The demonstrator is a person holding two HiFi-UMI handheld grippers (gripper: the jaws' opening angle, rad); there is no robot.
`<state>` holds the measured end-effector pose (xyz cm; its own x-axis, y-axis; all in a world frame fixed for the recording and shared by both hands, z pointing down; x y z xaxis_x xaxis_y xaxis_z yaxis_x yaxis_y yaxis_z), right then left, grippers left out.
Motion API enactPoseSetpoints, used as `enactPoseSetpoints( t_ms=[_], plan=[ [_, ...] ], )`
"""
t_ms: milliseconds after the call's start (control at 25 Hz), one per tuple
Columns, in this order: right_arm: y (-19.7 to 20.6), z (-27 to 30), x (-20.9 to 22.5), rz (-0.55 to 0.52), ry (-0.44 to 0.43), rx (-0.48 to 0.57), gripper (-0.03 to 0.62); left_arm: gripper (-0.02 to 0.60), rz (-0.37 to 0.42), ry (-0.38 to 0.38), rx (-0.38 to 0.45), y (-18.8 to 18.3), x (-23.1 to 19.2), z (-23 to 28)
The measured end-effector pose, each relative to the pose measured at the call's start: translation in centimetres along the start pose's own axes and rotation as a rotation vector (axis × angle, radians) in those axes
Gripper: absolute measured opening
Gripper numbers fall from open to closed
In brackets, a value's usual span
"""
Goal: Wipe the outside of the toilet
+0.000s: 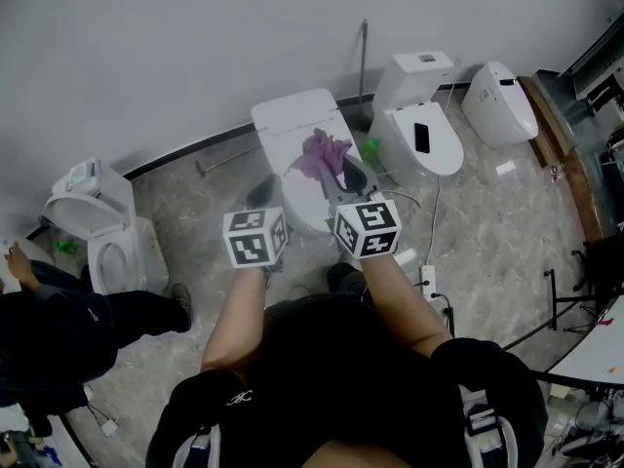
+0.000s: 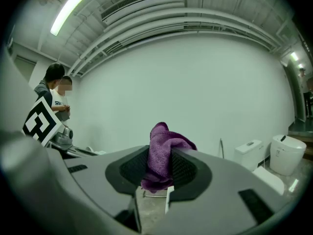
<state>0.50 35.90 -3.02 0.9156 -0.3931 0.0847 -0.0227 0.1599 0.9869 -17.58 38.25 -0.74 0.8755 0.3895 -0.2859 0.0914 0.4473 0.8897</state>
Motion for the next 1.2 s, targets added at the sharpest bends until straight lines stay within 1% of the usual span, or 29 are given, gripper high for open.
enactPoseSetpoints(
  t_ms=[160, 320, 480, 600, 760, 880, 1040, 1200],
  plan=[
    [0.0, 1.9, 0.9, 0.011, -0.023, -0.001, 0.107, 0.009, -0.002, -0.026, -0.005, -0.5, -0.6, 1.2],
    [-0.2, 4.3, 2.5, 0.004, -0.052, 0.0, 0.107, 0.009, -0.005, -0.059, -0.006, -1.5, -1.2, 3.5],
    [-0.9, 7.0, 5.4, 0.012, -0.068, 0.0, 0.107, 0.009, 0.002, -0.086, -0.016, -3.1, -1.2, 7.1],
    [-1.5, 9.3, 8.0, 0.008, -0.088, -0.01, 0.107, 0.009, -0.012, -0.132, -0.01, -4.4, -1.3, 9.9],
    [-2.2, 12.3, 11.9, 0.011, -0.134, -0.028, 0.107, 0.009, -0.028, -0.169, -0.025, -5.9, -0.6, 14.1],
    [-2.5, 14.7, 14.6, 0.037, -0.182, -0.047, 0.107, 0.009, -0.032, -0.193, -0.039, -6.6, 0.1, 17.3],
    [-2.4, 17.5, 16.9, 0.037, -0.259, -0.065, 0.107, 0.009, -0.043, -0.25, -0.053, -7.1, 0.6, 20.3],
    [-1.4, 19.9, 18.3, 0.038, -0.321, -0.095, 0.107, 0.009, -0.066, -0.311, -0.067, -6.9, 0.7, 22.0]
  ],
)
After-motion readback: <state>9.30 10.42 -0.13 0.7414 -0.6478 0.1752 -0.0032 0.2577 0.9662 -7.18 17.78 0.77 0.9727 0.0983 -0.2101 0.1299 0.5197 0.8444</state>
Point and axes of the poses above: the fingertips, and each gripper's own axes: z forward along the fingers, x to its right, y out of its underside, the point moved 9 cm from there along -z, backward along the fingers, and after that the axes turned 8 degrees about y, right-handed, at the moved point
